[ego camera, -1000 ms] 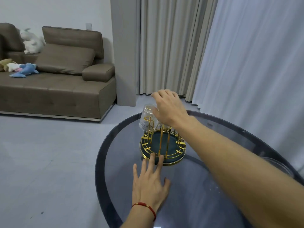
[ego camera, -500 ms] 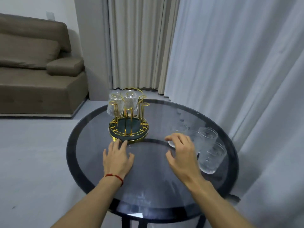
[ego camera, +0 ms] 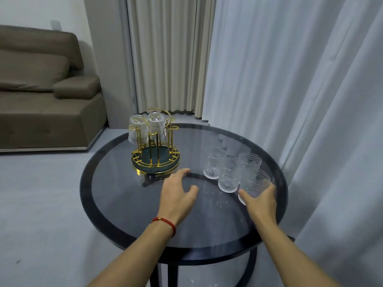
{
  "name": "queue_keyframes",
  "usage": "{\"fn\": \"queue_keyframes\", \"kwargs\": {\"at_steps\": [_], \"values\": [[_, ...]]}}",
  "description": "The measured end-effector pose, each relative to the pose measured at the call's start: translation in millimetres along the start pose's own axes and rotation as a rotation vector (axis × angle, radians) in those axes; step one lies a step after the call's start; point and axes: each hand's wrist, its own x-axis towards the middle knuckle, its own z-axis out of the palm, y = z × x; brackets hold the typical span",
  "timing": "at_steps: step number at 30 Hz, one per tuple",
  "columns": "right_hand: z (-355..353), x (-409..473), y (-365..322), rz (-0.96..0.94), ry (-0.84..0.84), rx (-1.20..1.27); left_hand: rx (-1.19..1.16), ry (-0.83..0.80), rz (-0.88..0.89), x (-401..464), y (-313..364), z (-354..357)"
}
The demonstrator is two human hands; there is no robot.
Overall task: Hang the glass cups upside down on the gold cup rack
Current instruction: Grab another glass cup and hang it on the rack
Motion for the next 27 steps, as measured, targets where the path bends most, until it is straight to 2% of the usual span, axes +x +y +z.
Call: {"fn": "queue_keyframes", "kwargs": {"at_steps": [5, 9, 13, 16, 17, 19, 20, 22, 25, 27], "values": [[-8.6, 5.0, 2.5, -0.023, 0.037, -0.042, -0.079, -0.032, -0.051, 0.7, 1.5, -1.0], [-19.9, -0.6, -12.9, -0.253, 0.093, 0.043, -0.196, -0.088, -0.084, 2.7, 1.2, -4.5], [-15.2, -19.4, -36.7, -0.445, -0.117, 0.041, -0.496, -0.251, -0.165, 5.6, 9.2, -7.5], [1.8, -40.6, -54.3, -0.602, -0.312, -0.014, -0.562, -0.366, -0.147, 3.1, 12.4, -4.0], [8.7, -46.5, -59.3, -0.651, -0.364, -0.031, -0.536, -0.360, -0.126, 1.7, 11.9, -2.7], [22.0, -53.9, -66.6, -0.688, -0.457, -0.049, -0.447, -0.231, -0.083, 3.3, 9.4, -4.3], [27.9, -55.6, -69.2, -0.678, -0.493, -0.043, -0.446, -0.150, -0.086, 6.3, 7.3, -7.1], [37.1, -57.1, -72.7, -0.568, -0.546, 0.027, -0.599, -0.078, -0.166, 14.1, 0.7, -15.1], [52.2, -57.6, -80.8, -0.229, -0.694, 0.296, -0.855, -0.128, -0.296, 25.3, -8.8, -27.5], [66.4, -55.3, -86.2, -0.135, -0.731, 0.387, -0.932, -0.166, -0.303, 31.3, -16.0, -32.0]]}}
